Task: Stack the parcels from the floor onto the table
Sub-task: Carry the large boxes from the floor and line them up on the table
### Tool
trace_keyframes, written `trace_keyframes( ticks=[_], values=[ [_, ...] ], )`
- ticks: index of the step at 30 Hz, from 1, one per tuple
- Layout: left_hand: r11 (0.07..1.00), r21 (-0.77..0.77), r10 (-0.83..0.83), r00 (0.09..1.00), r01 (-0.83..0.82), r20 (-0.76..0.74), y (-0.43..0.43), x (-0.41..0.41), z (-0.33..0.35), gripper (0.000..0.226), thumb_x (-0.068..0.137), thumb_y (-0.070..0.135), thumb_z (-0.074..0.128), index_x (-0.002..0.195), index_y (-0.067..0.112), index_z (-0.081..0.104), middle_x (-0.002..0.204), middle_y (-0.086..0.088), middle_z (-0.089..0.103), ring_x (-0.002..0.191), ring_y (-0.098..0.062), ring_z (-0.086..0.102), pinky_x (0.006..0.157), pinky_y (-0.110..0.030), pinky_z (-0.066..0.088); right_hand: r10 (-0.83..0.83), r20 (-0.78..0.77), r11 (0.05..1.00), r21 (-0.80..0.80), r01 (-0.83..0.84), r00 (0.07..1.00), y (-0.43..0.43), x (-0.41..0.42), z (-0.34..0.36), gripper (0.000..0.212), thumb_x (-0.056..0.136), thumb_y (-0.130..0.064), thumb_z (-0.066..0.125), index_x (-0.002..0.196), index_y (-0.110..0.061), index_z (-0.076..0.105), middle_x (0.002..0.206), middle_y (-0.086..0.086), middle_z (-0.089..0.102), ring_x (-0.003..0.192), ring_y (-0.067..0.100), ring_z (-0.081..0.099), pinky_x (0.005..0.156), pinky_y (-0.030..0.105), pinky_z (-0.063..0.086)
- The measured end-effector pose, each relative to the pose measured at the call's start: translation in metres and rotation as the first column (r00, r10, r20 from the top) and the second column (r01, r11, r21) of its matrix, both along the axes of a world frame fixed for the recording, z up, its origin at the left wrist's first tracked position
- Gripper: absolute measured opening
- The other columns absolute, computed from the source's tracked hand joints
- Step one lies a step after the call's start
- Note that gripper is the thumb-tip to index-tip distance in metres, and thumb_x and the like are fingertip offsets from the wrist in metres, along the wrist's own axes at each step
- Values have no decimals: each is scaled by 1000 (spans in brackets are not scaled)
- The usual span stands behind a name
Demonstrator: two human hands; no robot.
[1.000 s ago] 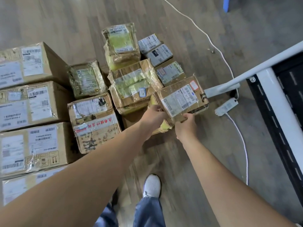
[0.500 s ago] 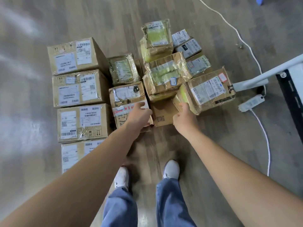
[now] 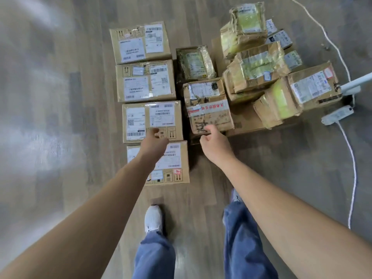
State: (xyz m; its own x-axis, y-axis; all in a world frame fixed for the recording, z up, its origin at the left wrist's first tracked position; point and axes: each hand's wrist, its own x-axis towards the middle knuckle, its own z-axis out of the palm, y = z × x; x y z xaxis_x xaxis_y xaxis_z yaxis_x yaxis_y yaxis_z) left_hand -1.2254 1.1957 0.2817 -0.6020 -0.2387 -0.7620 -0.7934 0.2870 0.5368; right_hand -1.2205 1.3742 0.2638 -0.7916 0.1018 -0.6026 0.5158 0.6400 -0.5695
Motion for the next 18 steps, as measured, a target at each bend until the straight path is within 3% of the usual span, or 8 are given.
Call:
trace_keyframes(
  ticks=[2,5,7,10,11,13,15,18],
  values=[
    [999,-35,-37,999,37,-20,-31,14,-10,54,91,12,51,142,16,36,113,-4,55,69,-11,52,69,-34,53,3,33,1000,12,-4,999,-25,15,-6,34,99,-27,43,133,-23,45,116,4,63,88,18,55,70,31,43],
    [985,-140,-107,994,101,-35,-66,32,-33,53,90,17,52,142,17,37,133,-7,49,66,-6,49,53,-23,39,12,104,999,41,-17,994,-53,32,-22,34,100,-32,42,132,-22,45,114,4,65,94,23,61,77,36,50],
    [967,-213,-146,989,139,-17,-85,43,-52,53,91,21,53,142,16,38,139,-8,43,77,-12,54,60,-25,41,10,133,997,79,-21,991,-65,44,-41,36,99,-33,42,133,-19,45,116,5,64,96,24,60,73,34,46],
    [927,-306,-202,977,215,73,-103,54,-89,57,90,28,54,142,12,38,139,-14,41,114,-33,51,91,-43,46,-2,169,991,133,-20,986,-71,63,-79,39,99,-31,44,135,-18,44,123,7,58,94,24,56,62,27,38],
    [919,-319,-214,973,231,88,-106,57,-103,56,90,29,54,140,11,40,136,-15,43,116,-34,49,93,-44,45,-10,178,990,143,-15,984,-70,69,-94,39,98,-31,45,136,-18,43,124,6,57,88,21,53,56,25,35],
    [932,-298,-191,978,207,82,-113,62,-120,44,90,29,53,128,8,50,117,-14,56,96,-29,58,76,-37,50,-32,188,992,124,9,982,-69,75,-113,40,98,-31,45,136,-17,42,125,5,57,83,17,49,55,25,34],
    [949,-275,-128,986,152,103,-114,71,-141,28,91,29,52,105,5,58,89,-10,62,64,-18,53,52,-26,40,-65,195,995,88,49,979,-68,82,-139,39,98,-33,45,133,-15,43,122,5,59,88,21,55,64,28,40],
    [969,-232,-57,988,89,142,-115,84,-169,37,89,34,53,112,5,55,99,-15,64,67,-22,55,58,-30,45,-122,233,992,59,111,965,-68,93,-171,40,98,-38,43,128,-12,46,116,8,61,95,27,59,71,33,45]
  ],
)
